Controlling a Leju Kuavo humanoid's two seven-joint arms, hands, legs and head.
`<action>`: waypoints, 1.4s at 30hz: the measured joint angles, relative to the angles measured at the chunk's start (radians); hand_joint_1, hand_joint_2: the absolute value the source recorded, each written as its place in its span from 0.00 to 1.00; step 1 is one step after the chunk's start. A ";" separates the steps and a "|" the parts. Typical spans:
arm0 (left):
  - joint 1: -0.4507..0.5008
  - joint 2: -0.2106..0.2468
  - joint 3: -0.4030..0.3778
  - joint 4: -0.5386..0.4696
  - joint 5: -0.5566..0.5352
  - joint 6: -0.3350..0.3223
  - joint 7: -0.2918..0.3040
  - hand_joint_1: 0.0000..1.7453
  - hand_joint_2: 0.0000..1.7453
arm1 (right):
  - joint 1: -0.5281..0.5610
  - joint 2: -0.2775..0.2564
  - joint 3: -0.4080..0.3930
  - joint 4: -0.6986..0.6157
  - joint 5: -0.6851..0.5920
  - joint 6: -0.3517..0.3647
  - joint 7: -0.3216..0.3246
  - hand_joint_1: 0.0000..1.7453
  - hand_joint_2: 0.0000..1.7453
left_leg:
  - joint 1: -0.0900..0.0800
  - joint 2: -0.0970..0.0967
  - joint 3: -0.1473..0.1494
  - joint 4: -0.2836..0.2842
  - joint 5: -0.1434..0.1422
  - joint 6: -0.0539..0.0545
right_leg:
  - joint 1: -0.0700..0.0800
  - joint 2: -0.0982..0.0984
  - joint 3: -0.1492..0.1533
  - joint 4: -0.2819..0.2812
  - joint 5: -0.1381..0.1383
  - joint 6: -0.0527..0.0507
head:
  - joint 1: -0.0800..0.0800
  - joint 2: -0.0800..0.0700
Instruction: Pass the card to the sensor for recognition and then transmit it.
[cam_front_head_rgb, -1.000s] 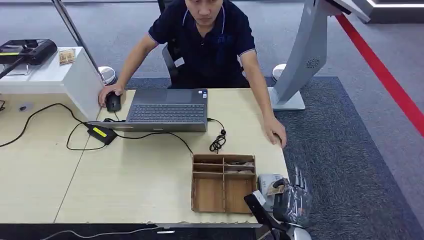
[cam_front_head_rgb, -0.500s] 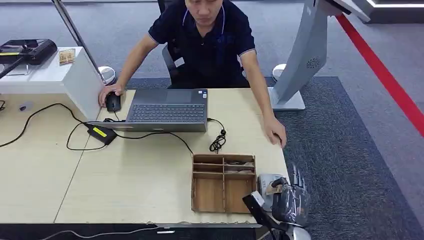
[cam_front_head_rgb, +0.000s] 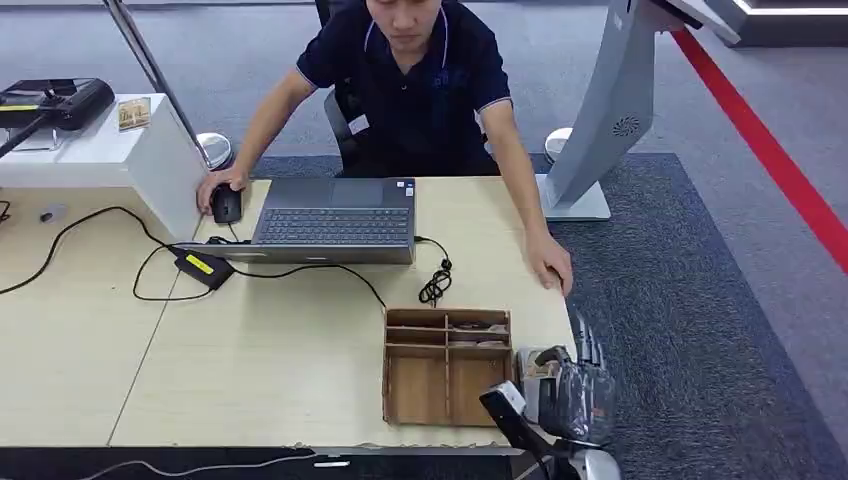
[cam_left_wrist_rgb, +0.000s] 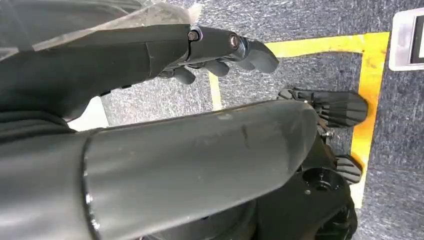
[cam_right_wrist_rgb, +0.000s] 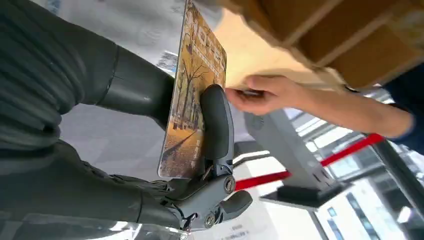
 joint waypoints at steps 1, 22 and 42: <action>0.000 0.000 0.000 0.000 0.000 0.001 0.000 0.00 0.00 | 0.001 0.007 0.001 -0.013 -0.013 0.000 -0.021 1.00 1.00 | 0.000 0.000 0.000 0.000 0.000 0.000 | 0.000 0.000 0.000 0.000 0.000 0.000 | 0.000 0.000; -0.001 0.000 -0.002 0.000 0.007 0.006 -0.003 0.00 0.00 | 0.012 0.061 0.163 -0.188 -0.150 0.002 -0.110 1.00 1.00 | 0.000 0.000 0.000 0.000 0.000 0.000 | 0.000 0.000 0.000 0.000 0.000 0.000 | 0.000 0.000; -0.001 0.000 -0.002 0.000 0.008 0.007 -0.003 0.00 0.00 | 0.002 0.036 0.261 -0.179 -0.158 0.002 -0.079 0.00 1.00 | 0.000 0.000 0.000 0.000 0.000 0.000 | 0.000 0.000 0.000 0.000 0.000 0.000 | 0.000 0.000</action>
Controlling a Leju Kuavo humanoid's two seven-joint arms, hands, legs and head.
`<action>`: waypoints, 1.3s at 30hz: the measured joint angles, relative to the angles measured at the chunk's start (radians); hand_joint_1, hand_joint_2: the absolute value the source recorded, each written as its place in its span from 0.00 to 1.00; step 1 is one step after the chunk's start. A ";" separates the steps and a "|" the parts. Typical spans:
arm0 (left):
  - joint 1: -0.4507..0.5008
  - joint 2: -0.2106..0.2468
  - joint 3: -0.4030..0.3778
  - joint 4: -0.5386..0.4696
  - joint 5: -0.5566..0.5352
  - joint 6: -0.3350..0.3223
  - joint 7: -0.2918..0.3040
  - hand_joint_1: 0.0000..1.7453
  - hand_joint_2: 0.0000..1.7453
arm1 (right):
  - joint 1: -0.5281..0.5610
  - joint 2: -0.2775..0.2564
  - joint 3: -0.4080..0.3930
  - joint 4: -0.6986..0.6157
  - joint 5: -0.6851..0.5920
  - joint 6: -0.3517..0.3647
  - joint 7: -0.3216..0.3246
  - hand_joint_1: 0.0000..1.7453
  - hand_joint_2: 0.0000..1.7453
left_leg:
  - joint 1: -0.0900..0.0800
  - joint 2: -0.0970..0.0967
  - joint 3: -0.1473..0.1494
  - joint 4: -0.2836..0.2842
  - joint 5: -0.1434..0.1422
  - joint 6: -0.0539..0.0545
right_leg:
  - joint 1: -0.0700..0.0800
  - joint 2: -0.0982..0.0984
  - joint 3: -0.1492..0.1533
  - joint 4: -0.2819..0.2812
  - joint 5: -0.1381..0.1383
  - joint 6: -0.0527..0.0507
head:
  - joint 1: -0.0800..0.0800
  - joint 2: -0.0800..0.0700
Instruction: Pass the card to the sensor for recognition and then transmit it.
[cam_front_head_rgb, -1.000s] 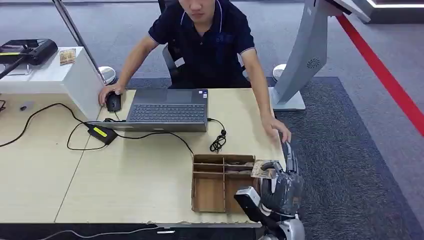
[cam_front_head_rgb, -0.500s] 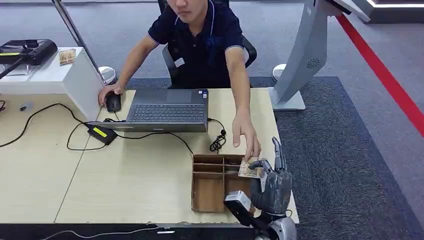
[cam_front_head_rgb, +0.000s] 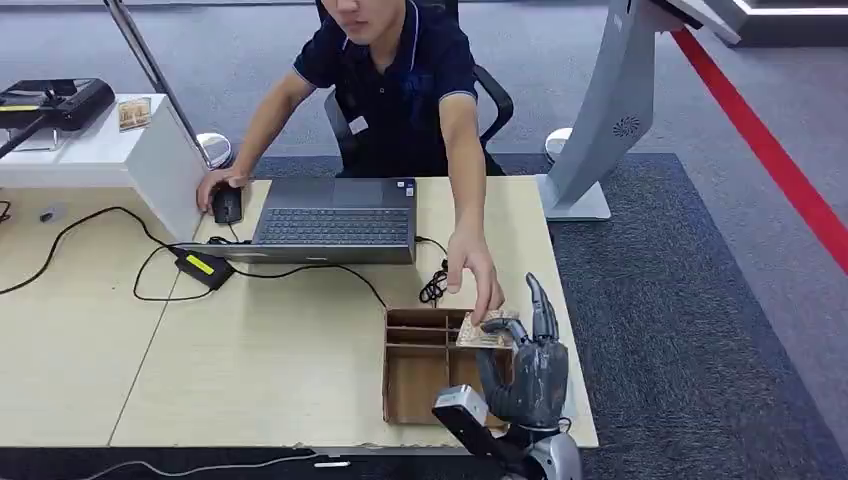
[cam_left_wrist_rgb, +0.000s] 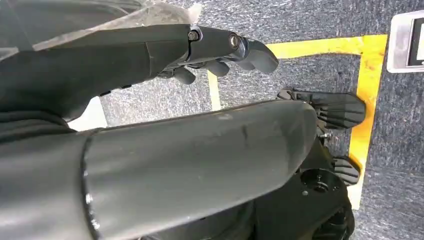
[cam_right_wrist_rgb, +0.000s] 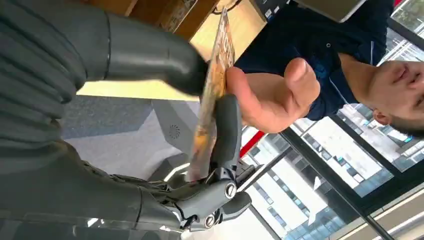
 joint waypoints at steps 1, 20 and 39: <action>0.000 0.000 0.000 0.000 -0.001 0.000 0.000 0.00 0.00 | 0.000 0.000 0.003 0.000 0.002 0.000 0.004 0.00 1.00 | 0.000 0.000 0.000 0.000 0.000 0.000 | 0.000 0.000 0.000 0.000 0.000 0.000 | 0.000 0.000; 0.000 0.000 0.000 0.000 -0.002 0.000 0.000 0.00 0.00 | -0.002 -0.005 0.020 0.003 -0.007 0.000 0.016 0.00 1.00 | 0.000 0.000 0.000 0.000 0.000 0.000 | 0.000 0.000 0.000 0.000 0.000 0.000 | 0.000 0.000; 0.000 0.000 0.000 0.000 -0.010 -0.011 0.000 0.00 0.00 | 0.000 -0.008 0.027 0.009 0.132 0.000 0.069 0.00 1.00 | 0.000 0.000 0.000 0.000 0.000 0.000 | 0.000 0.000 0.000 0.000 0.000 0.000 | 0.000 0.000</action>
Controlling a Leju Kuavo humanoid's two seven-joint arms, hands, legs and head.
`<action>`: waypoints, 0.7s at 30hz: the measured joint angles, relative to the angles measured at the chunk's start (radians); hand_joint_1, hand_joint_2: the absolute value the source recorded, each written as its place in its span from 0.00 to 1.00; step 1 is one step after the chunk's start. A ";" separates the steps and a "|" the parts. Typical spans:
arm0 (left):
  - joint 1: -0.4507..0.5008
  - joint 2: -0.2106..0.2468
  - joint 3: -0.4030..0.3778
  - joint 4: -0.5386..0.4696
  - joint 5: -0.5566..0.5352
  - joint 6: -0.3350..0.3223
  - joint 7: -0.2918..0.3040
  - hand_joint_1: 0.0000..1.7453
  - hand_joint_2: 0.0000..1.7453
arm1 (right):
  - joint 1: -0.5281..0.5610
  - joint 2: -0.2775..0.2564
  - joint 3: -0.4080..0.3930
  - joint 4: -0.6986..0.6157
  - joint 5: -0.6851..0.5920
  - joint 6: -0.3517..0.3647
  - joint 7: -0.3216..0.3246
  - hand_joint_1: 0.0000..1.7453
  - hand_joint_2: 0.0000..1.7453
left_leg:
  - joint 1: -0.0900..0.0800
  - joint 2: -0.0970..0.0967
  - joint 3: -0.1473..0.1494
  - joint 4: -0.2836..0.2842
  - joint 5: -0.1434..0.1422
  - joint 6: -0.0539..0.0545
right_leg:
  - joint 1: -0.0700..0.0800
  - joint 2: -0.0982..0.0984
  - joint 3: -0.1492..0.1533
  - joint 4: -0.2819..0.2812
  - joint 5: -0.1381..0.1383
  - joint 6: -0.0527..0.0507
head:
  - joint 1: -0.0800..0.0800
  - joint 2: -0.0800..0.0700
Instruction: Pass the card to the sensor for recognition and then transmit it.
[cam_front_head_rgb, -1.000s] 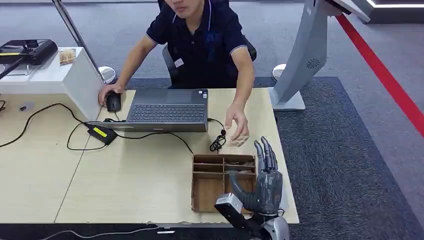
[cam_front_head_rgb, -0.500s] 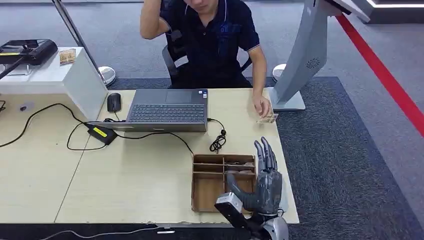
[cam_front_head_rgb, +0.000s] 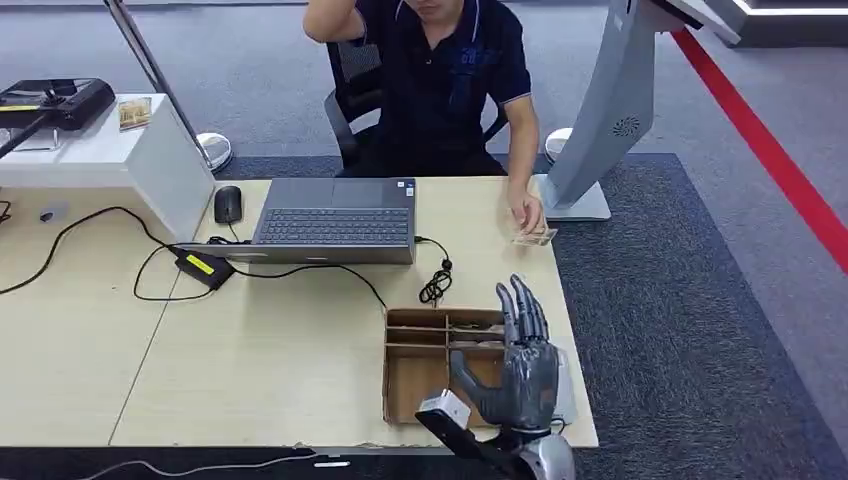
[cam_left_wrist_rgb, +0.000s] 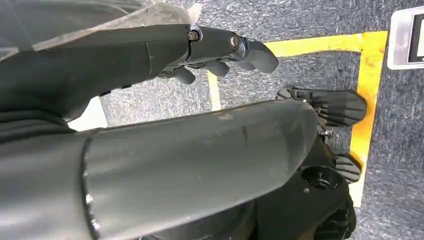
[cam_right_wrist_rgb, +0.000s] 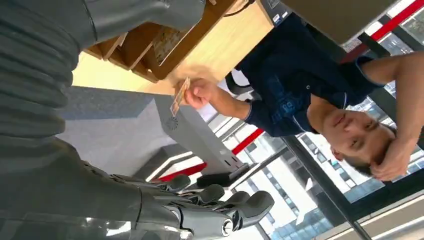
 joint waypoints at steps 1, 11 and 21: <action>0.000 0.000 0.000 0.000 0.000 0.000 0.000 0.00 0.00 | 0.000 0.000 0.000 0.001 0.005 0.000 0.000 0.00 1.00 | 0.000 0.000 0.000 0.000 0.000 0.000 | 0.000 0.000 0.000 0.000 0.000 0.000 | 0.000 0.000; 0.000 0.000 -0.002 0.000 -0.010 -0.004 0.000 0.00 0.00 | 0.003 -0.007 -0.001 0.005 0.097 0.000 0.063 0.00 1.00 | 0.000 0.000 0.000 0.000 0.000 0.000 | 0.000 0.000 0.000 0.000 0.000 0.000 | 0.000 0.000; 0.000 0.000 -0.003 0.000 -0.013 -0.005 0.000 0.00 0.00 | 0.008 -0.011 0.000 0.005 0.112 0.000 0.074 0.25 1.00 | 0.000 0.000 0.000 0.000 0.000 0.000 | 0.000 0.000 0.000 0.000 0.000 0.000 | 0.000 0.000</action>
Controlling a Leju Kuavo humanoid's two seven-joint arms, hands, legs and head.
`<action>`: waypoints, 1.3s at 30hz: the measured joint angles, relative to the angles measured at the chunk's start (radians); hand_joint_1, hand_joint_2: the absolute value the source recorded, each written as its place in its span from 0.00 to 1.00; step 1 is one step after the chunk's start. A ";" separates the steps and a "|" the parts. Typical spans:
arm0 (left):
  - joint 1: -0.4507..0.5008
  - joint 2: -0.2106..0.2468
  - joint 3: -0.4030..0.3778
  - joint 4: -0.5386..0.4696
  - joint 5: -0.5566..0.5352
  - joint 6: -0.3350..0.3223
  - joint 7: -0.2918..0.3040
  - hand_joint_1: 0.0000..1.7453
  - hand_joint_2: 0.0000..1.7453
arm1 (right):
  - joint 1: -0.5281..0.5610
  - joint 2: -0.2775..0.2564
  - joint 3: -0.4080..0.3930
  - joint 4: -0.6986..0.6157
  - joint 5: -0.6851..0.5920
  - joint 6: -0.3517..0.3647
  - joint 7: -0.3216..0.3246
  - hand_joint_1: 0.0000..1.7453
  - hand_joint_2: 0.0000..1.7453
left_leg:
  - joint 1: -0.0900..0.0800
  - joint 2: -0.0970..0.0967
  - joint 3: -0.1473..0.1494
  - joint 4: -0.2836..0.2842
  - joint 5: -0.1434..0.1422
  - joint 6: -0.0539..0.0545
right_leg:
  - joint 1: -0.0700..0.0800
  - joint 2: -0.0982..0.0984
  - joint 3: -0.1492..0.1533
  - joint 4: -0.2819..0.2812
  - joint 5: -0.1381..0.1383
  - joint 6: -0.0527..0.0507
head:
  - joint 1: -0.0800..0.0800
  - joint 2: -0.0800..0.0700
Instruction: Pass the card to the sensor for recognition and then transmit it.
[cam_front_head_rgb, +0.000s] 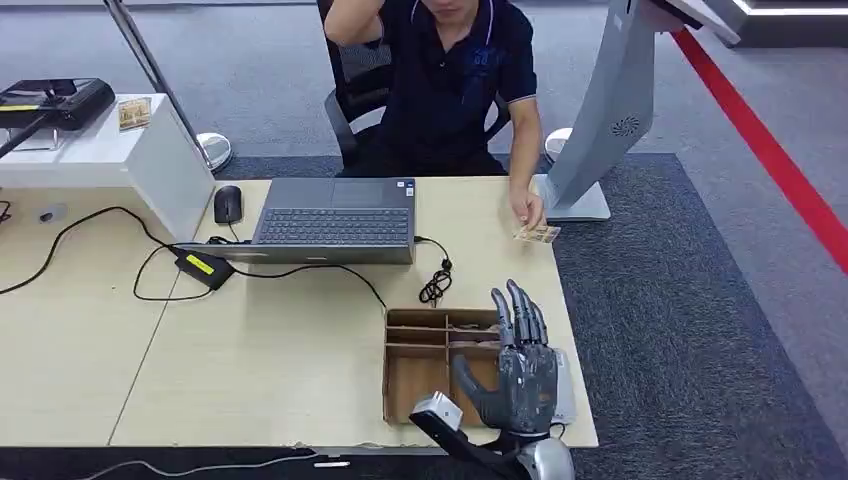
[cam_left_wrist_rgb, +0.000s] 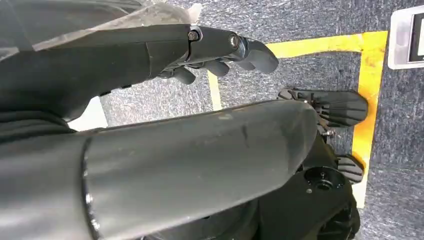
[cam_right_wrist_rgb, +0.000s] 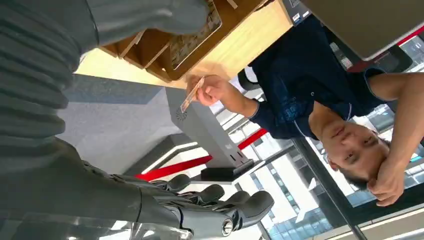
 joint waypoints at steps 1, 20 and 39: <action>0.000 0.000 0.000 0.000 0.000 0.000 0.000 0.00 0.00 | 0.000 0.000 0.000 0.000 0.000 0.000 0.000 0.33 1.00 | 0.000 0.000 0.000 0.000 0.000 0.000 | 0.000 0.000 0.000 0.000 0.000 0.000 | 0.000 0.000; 0.000 0.000 0.000 0.000 0.000 0.000 0.000 0.00 0.00 | 0.004 -0.003 0.001 0.000 0.001 0.000 0.000 0.32 1.00 | 0.000 0.000 0.000 0.000 0.000 0.000 | 0.000 0.000 0.000 0.000 0.000 0.000 | 0.000 0.000; 0.000 0.005 0.000 0.000 -0.005 -0.007 0.003 0.00 0.00 | 0.004 -0.003 0.002 0.001 -0.002 0.000 0.013 0.46 1.00 | 0.000 0.000 0.000 0.000 0.000 0.000 | 0.000 0.000 0.000 0.000 0.000 0.000 | 0.000 0.000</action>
